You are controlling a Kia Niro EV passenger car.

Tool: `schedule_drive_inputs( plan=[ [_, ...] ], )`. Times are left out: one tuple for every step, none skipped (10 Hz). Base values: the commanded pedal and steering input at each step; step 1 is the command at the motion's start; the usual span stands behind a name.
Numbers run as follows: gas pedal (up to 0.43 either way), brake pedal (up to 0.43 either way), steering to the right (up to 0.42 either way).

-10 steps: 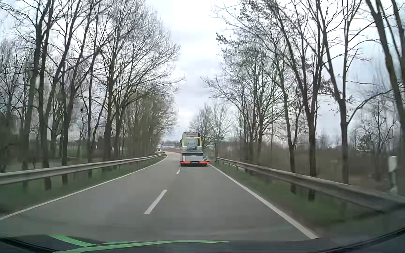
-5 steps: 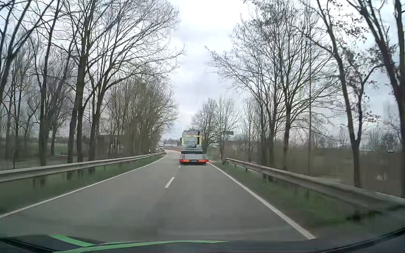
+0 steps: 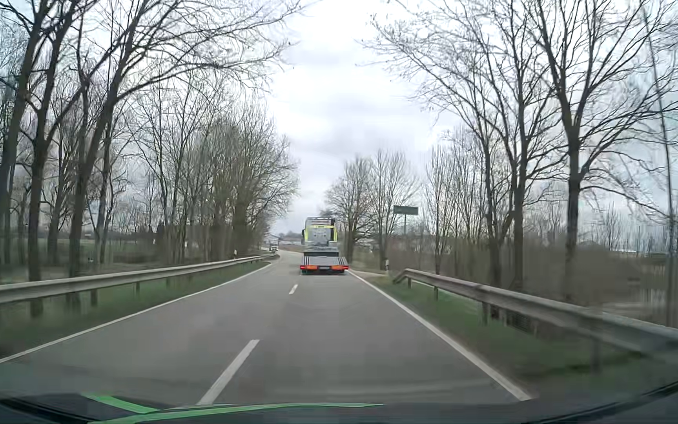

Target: Follow the waypoints while adhering to traffic rules and regulations

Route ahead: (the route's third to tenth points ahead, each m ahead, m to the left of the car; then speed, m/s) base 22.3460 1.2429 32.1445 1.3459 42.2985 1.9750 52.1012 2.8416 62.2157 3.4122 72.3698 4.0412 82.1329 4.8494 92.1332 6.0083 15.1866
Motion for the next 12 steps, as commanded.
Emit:
schedule_drive_inputs(
  plan=[
    [0.130, 0.000, -0.006],
    [0.130, 0.000, -0.006],
    [0.130, 0.000, -0.006],
    [0.130, 0.000, -0.006],
    [0.130, 0.000, -0.006],
    [0.130, 0.000, -0.006],
    [0.130, 0.000, -0.006],
    [0.130, 0.000, -0.006],
    [0.130, 0.000, -0.006],
    [0.130, 0.000, -0.006],
    [0.138, 0.000, -0.006],
    [0.138, 0.000, -0.006]
  ],
)
